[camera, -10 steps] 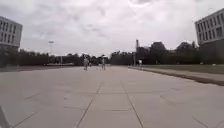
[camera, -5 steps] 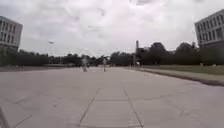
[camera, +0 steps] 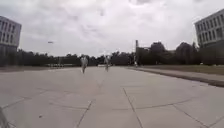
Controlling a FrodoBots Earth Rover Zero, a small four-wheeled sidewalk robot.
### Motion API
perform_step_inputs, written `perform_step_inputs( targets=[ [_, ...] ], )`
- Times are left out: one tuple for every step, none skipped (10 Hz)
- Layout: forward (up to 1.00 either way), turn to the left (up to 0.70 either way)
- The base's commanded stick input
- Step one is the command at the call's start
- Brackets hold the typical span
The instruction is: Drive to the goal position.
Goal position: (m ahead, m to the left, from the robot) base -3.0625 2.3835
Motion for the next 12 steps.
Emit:
perform_step_inputs(
  targets=[
    [0.70, 0.00],
    [0.70, 0.00],
    [0.70, 0.00],
    [0.70, 0.00],
    [0.70, 0.00],
    [0.70, 0.00],
    [0.70, 0.00],
    [0.70, 0.00],
    [0.70, 0.00],
    [0.70, 0.00],
    [0.70, 0.00],
    [0.70, 0.00]
  ],
)
